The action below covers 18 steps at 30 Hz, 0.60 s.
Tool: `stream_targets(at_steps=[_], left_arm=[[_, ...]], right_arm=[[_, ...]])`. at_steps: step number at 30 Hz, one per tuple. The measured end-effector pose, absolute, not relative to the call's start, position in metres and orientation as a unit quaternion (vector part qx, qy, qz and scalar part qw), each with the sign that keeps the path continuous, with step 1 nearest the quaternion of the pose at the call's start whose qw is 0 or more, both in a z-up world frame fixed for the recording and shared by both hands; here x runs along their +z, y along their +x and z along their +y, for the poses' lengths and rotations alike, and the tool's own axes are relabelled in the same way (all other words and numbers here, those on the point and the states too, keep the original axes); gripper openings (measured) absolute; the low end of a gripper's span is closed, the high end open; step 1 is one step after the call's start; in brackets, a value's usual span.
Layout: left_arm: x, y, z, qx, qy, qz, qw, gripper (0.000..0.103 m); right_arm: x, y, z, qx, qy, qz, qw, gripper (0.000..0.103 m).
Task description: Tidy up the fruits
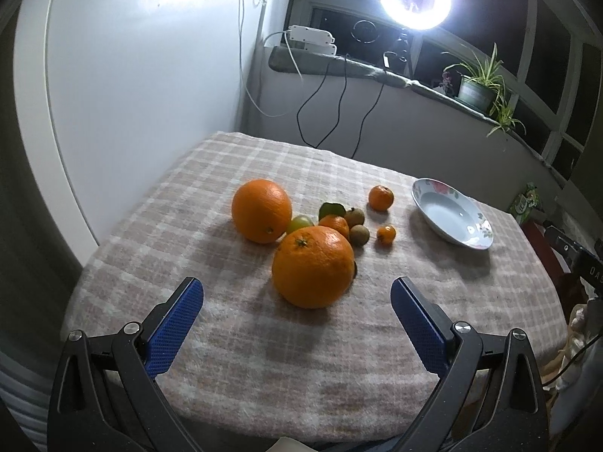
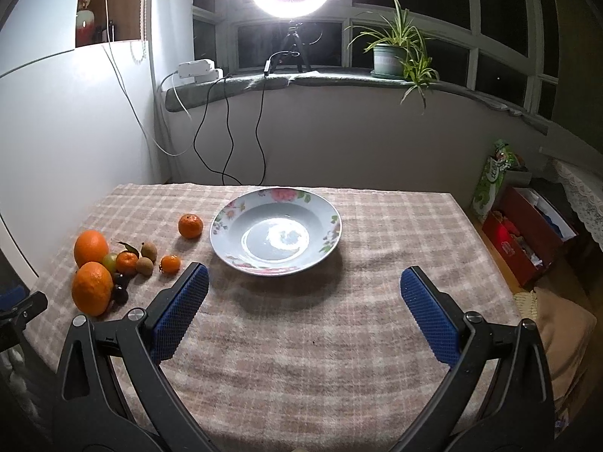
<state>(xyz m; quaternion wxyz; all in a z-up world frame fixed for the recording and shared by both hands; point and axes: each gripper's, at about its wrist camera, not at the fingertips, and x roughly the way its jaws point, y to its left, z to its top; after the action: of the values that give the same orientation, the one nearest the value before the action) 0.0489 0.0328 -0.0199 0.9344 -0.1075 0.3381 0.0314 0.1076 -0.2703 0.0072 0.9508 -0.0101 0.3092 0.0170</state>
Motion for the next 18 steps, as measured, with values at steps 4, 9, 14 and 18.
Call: stream_targets(at_steps=[4, 9, 14, 18], left_arm=[[-0.021, 0.055, 0.035, 0.031, -0.112, 0.342, 0.933, 0.100], [-0.024, 0.059, 0.033, 0.026, -0.113, 0.347, 0.931, 0.100], [-0.026, 0.062, 0.032, 0.021, -0.111, 0.352, 0.929, 0.100], [-0.026, 0.063, 0.034, 0.022, -0.113, 0.351, 0.929, 0.100]], right_arm=[[0.003, 0.116, -0.265, 0.023, -0.014, 0.313, 0.949, 0.103], [0.001, 0.120, -0.263, 0.024, -0.017, 0.316, 0.948, 0.103], [-0.002, 0.124, -0.266, 0.021, -0.013, 0.317, 0.948, 0.103], [-0.003, 0.124, -0.266, 0.021, -0.013, 0.317, 0.948, 0.103]])
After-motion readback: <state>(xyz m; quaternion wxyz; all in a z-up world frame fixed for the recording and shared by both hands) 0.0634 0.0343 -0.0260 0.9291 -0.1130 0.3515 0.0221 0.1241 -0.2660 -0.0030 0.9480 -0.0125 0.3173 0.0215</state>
